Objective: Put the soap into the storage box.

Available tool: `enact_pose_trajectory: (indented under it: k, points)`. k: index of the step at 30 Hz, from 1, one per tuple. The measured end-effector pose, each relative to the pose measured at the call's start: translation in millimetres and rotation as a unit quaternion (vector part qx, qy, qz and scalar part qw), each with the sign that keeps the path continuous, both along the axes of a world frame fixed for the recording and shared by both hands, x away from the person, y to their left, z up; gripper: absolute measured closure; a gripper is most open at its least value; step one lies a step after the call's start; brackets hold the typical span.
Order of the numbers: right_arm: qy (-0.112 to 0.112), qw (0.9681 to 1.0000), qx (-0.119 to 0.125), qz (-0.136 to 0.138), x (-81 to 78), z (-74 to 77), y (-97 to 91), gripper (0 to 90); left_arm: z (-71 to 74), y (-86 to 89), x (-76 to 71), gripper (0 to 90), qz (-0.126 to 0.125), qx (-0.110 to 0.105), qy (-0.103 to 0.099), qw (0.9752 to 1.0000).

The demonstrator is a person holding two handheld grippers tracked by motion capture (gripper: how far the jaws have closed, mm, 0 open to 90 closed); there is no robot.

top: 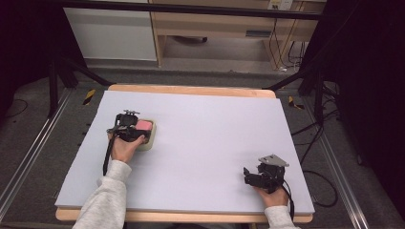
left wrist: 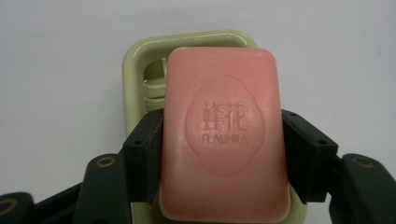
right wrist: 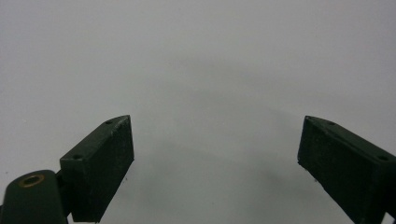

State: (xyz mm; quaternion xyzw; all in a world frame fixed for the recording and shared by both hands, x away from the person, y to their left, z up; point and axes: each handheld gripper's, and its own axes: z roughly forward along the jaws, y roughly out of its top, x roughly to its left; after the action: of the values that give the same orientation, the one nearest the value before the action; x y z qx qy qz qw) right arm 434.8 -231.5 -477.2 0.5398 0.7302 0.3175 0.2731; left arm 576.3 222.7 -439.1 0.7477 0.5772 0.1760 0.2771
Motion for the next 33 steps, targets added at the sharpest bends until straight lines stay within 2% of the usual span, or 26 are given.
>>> enact_pose_trajectory:
  k: [12, 32, 33]
  points:
    - [0.0, 1.0, 0.0, 0.002, -0.2, 0.0, -0.2, 10.9, -5.7, 0.2, 0.4, 37.2, 0.005, 0.003, 0.003, 1.0]
    - [0.0, 1.0, 0.0, 0.004, -0.2, 0.2, -0.2, 10.9, -6.6, -0.3, -1.4, 36.7, 0.004, 0.006, -0.001, 1.0]
    - [0.0, 1.0, 0.0, 0.004, -0.2, 0.2, -0.2, 10.9, -5.7, -0.4, -2.2, 36.4, 0.003, 0.007, -0.007, 1.0]
